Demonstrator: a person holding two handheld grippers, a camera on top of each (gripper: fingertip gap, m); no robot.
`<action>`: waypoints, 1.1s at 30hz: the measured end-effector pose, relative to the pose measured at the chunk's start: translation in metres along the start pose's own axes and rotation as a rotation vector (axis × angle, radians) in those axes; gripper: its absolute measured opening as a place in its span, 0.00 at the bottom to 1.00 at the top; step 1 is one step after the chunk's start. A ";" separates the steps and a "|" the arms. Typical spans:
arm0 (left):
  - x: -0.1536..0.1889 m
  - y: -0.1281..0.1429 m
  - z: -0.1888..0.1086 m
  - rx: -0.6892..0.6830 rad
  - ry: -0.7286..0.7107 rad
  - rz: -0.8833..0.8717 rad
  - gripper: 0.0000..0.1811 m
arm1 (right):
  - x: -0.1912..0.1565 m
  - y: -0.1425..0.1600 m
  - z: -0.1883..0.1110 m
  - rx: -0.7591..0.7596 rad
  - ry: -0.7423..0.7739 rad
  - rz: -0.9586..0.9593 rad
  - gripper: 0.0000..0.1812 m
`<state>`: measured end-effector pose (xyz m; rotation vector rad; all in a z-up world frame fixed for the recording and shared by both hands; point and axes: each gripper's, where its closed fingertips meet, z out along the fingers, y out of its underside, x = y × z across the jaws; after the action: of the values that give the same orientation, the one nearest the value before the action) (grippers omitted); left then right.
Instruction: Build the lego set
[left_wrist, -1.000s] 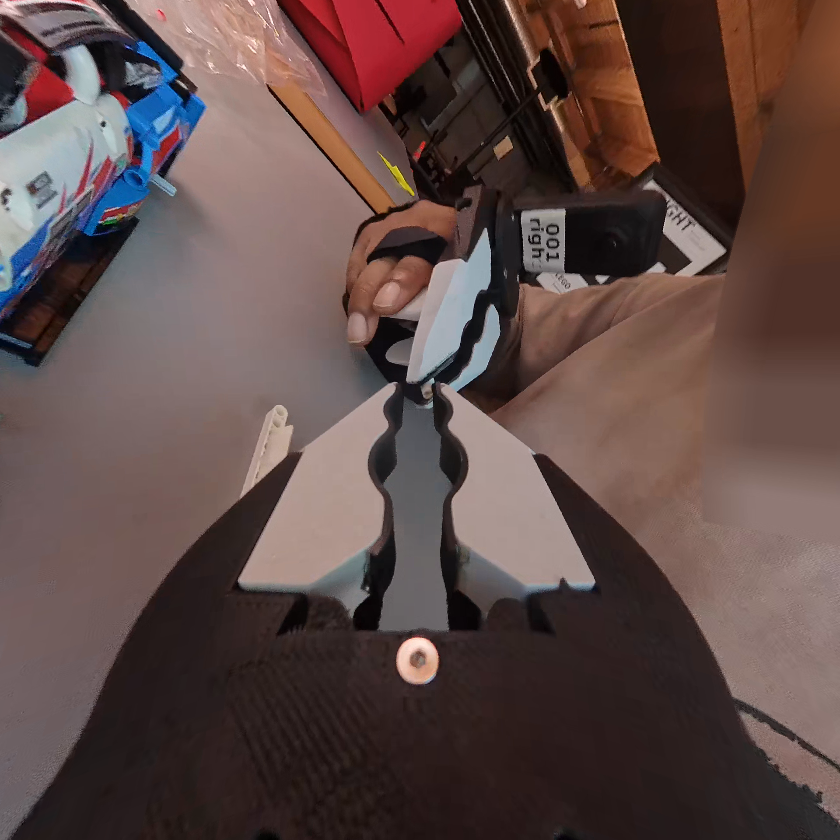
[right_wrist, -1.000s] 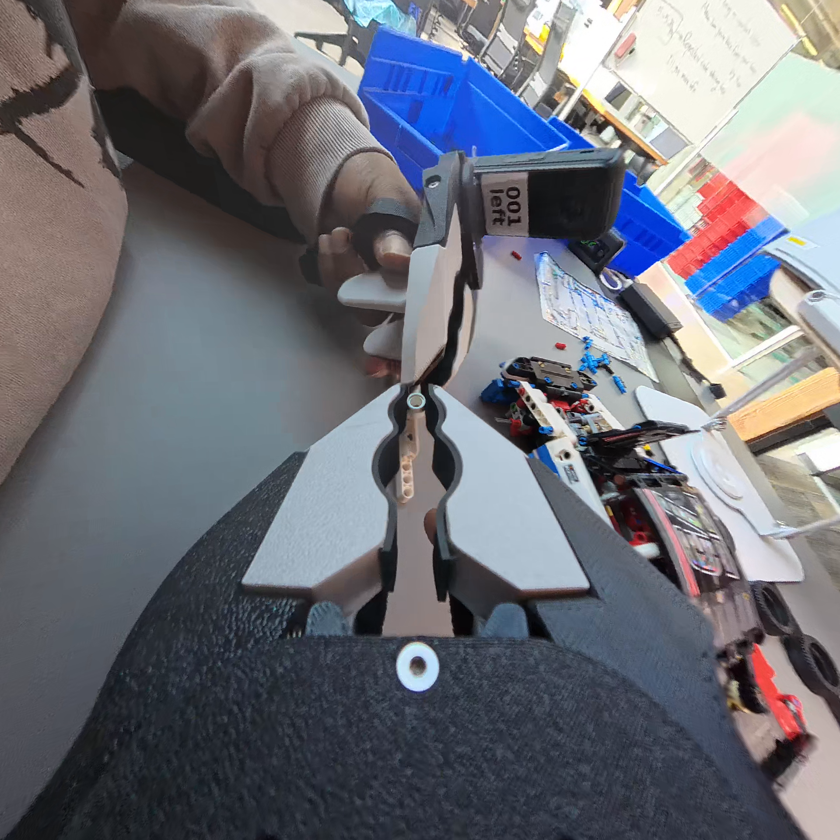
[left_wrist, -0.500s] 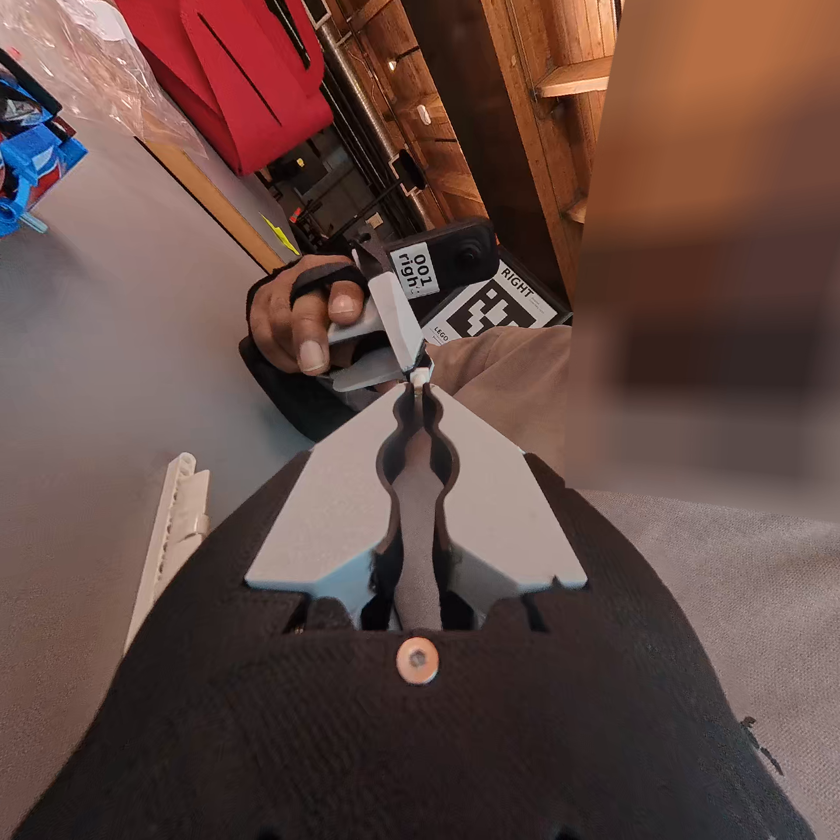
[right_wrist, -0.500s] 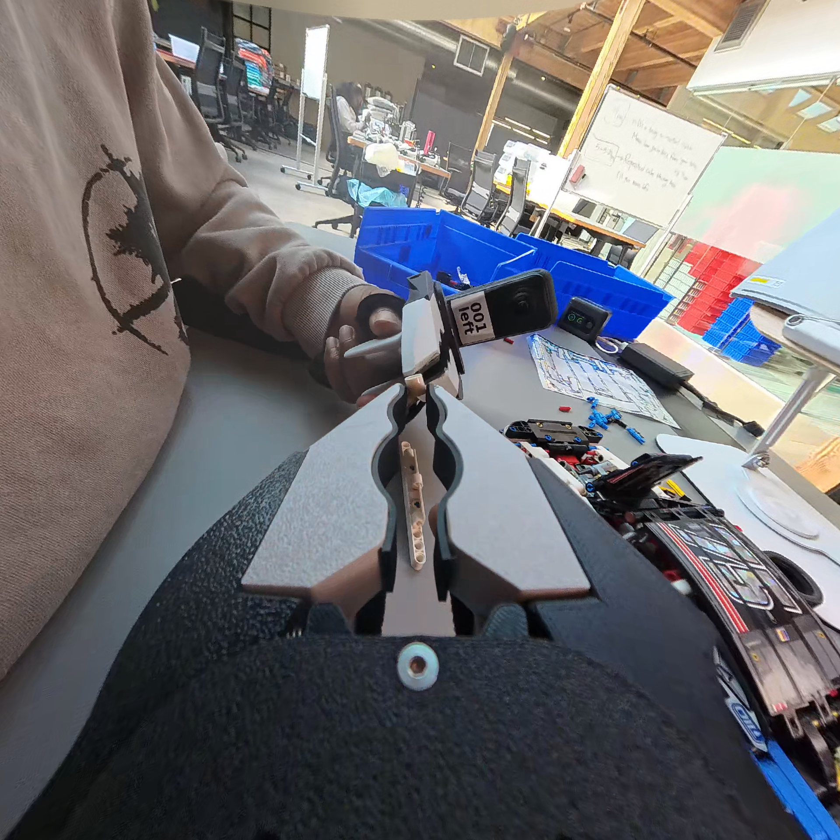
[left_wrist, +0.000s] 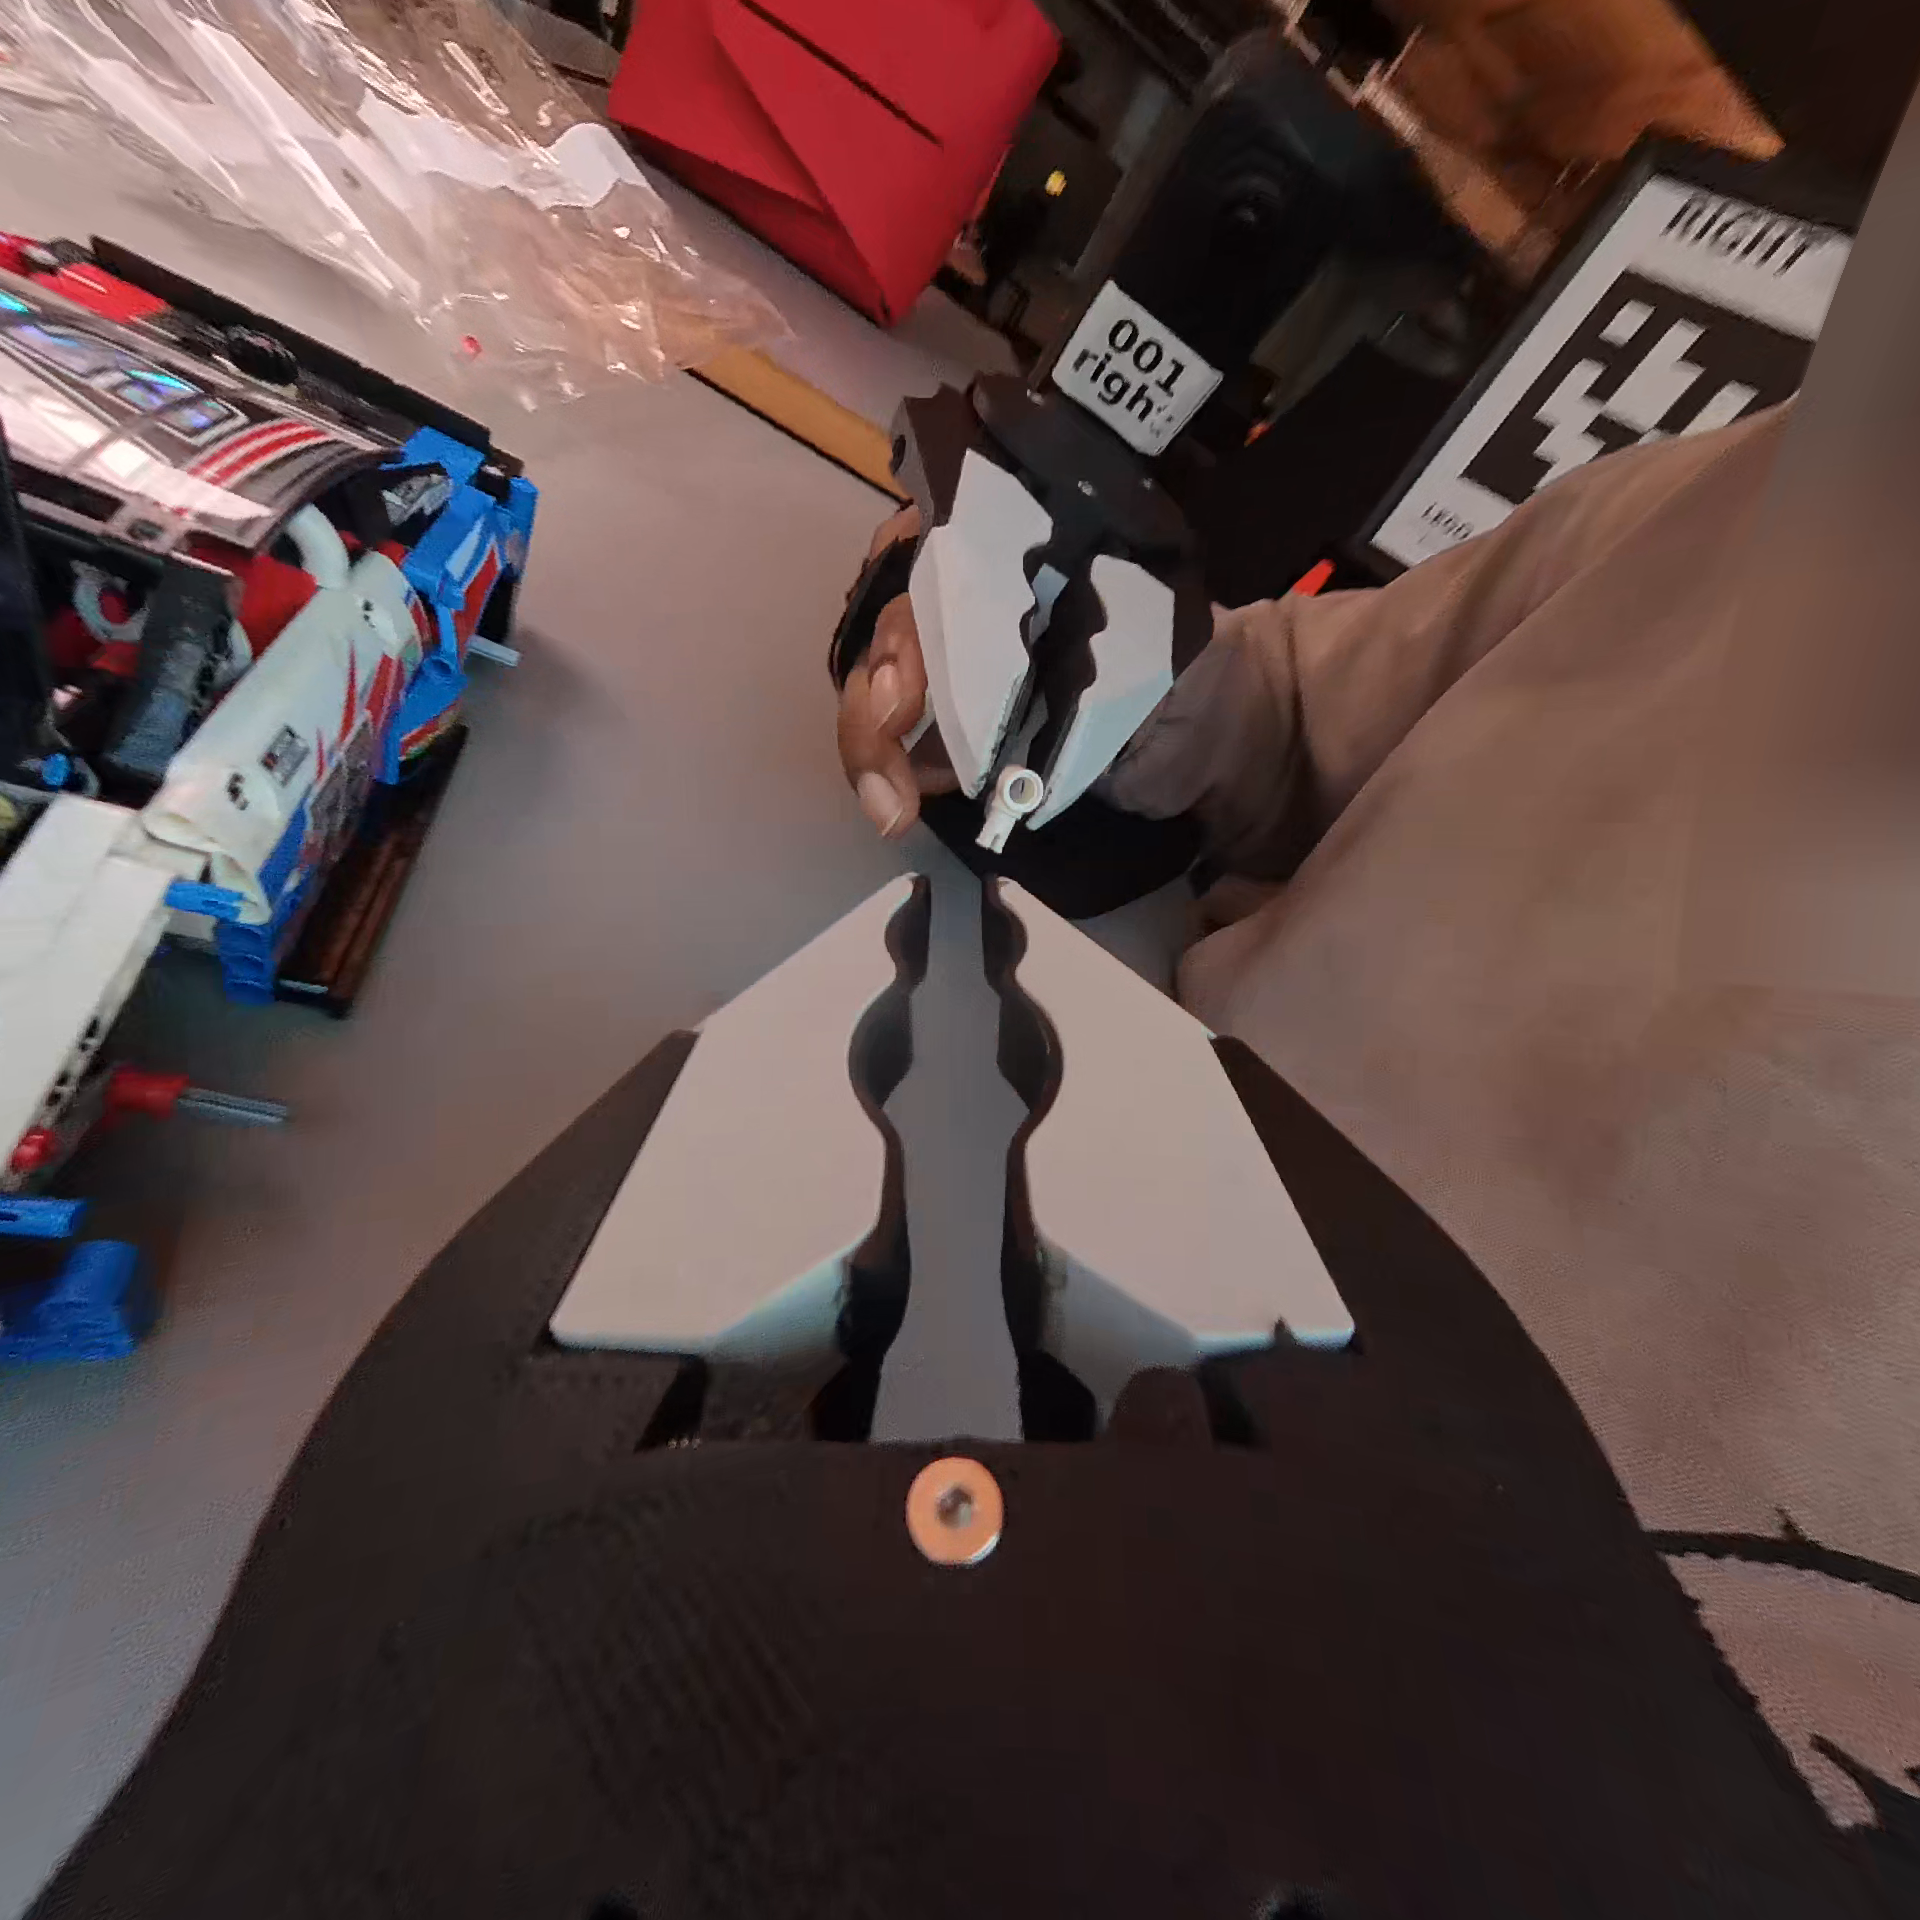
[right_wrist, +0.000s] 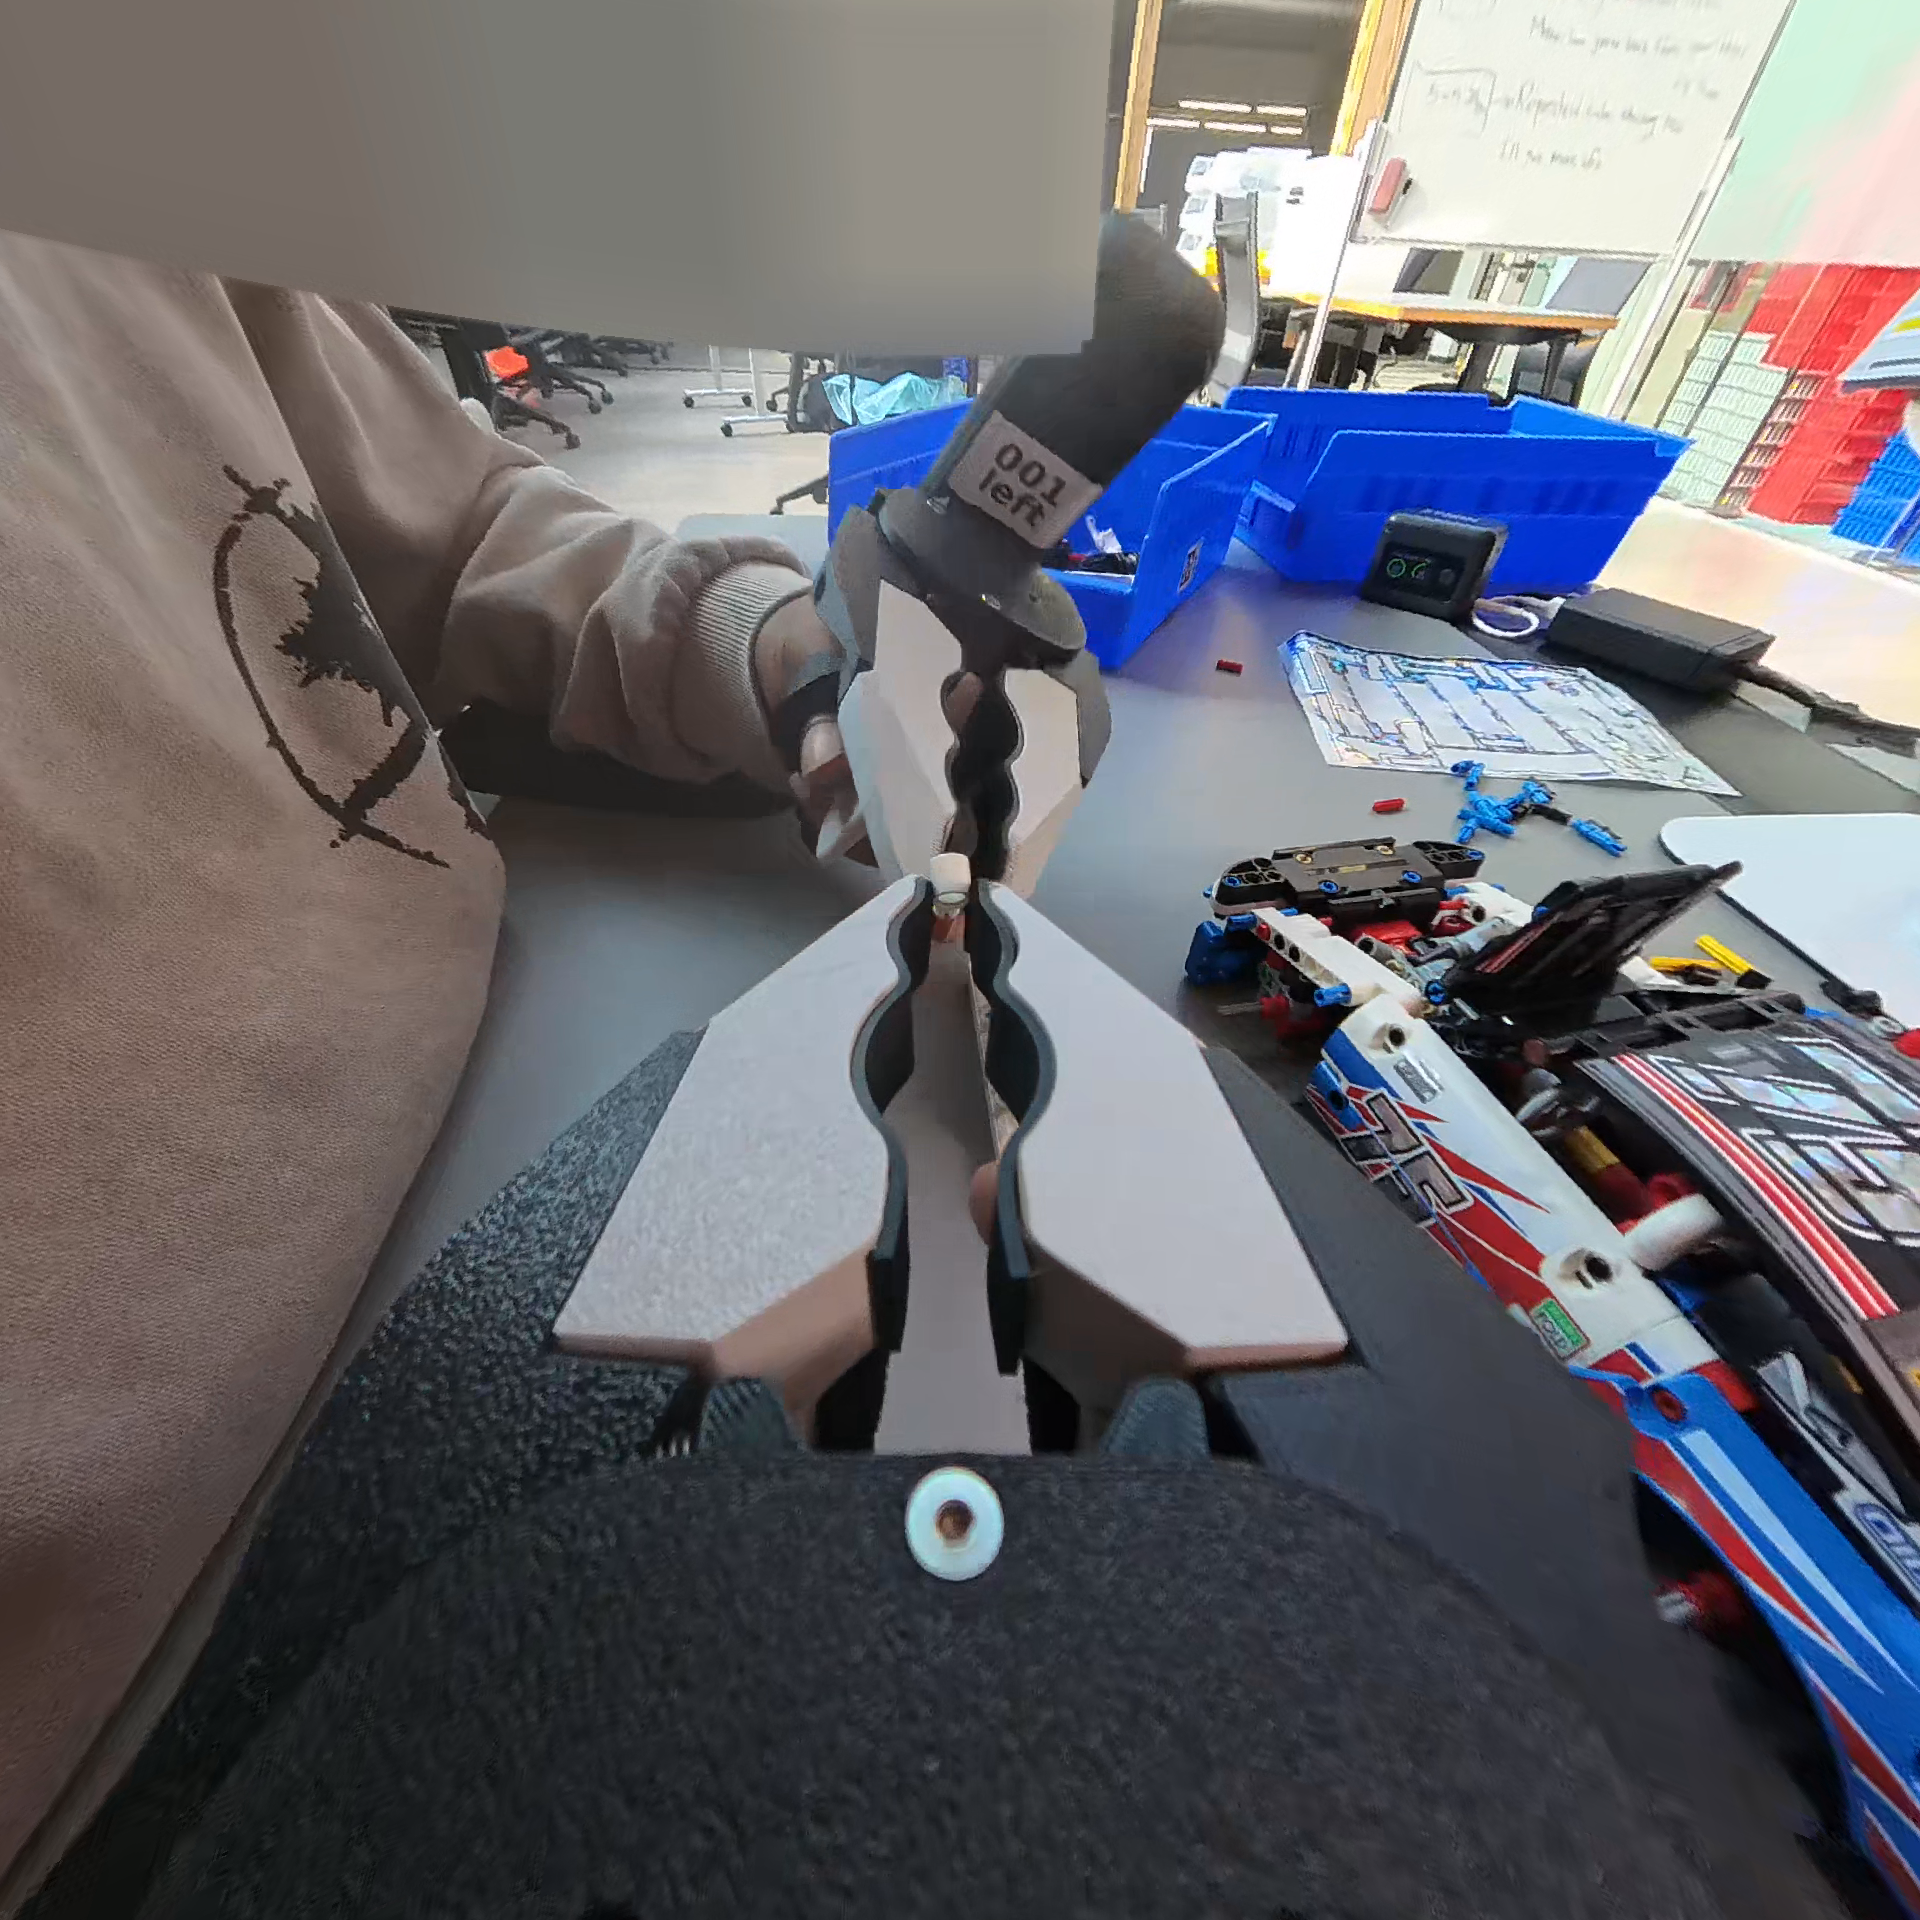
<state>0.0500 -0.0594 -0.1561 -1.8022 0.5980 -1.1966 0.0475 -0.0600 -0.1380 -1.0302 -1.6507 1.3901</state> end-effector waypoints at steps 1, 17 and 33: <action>-0.001 0.002 0.001 -0.025 -0.040 0.060 0.05 | 0.000 0.002 0.001 -0.012 0.001 0.005 0.03; -0.002 0.020 0.008 -0.204 -0.183 0.374 0.01 | -0.008 0.023 0.010 -0.137 -0.054 -0.001 0.03; -0.019 0.019 -0.004 -0.267 -0.279 0.390 0.07 | 0.009 0.052 0.005 -0.358 -0.043 -0.041 0.03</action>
<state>0.0394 -0.0561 -0.1814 -1.9141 0.9259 -0.6131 0.0457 -0.0493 -0.1894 -1.1621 -1.9886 1.1188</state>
